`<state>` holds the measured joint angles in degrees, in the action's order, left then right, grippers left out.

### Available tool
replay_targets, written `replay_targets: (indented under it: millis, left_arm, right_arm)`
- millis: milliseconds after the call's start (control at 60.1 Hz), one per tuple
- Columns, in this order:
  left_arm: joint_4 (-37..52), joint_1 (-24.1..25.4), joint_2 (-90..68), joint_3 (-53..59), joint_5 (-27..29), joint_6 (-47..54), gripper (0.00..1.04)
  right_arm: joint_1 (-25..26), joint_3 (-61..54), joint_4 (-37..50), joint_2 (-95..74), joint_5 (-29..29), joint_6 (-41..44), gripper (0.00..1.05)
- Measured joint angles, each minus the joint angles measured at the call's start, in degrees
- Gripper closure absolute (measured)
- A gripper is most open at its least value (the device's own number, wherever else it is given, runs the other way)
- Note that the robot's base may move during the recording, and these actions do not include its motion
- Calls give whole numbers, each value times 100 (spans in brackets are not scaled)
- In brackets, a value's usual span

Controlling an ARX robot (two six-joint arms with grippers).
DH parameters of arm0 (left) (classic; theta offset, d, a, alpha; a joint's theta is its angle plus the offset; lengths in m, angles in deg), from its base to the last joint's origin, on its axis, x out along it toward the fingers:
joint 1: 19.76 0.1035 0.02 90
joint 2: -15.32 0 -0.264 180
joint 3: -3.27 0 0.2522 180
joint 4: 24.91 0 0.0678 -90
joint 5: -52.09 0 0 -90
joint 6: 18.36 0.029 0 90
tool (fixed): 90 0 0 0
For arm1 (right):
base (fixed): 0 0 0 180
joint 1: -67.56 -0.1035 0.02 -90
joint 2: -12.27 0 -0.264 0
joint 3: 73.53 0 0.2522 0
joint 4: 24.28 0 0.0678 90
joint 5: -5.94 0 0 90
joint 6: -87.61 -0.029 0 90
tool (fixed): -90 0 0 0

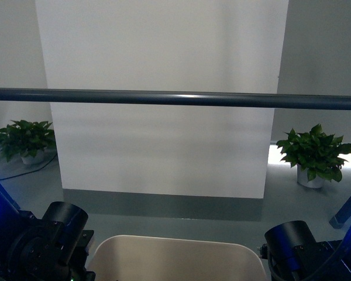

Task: Move hamper under clothes hanger

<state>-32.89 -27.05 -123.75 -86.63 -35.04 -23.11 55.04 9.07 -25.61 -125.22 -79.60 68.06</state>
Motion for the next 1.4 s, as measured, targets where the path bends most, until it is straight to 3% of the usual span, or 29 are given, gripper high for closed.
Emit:
replay_targets:
  millis: [632, 782, 1048, 1231, 1398]
  left_arm:
    - [20, -76, -81, 459, 59, -232, 101]
    - [-7, -107, -179, 463, -33, -376, 82]
    - [66, -210, -72, 527, -249, -573, 31]
    - [-68, -236, 289, 450, -260, -568, 6]
    - [-245, -251, 667, 229, -278, -522, 7]
  right_arm:
    - [-155, 162, -260, -339, 9, 24, 102]
    - [-190, 179, -229, -365, 9, 28, 101]
    - [-227, 260, -190, -428, -118, -20, 52]
    - [-223, 278, -278, -328, -63, 11, 27]
    - [-184, 302, -389, -72, 37, 131, 7]
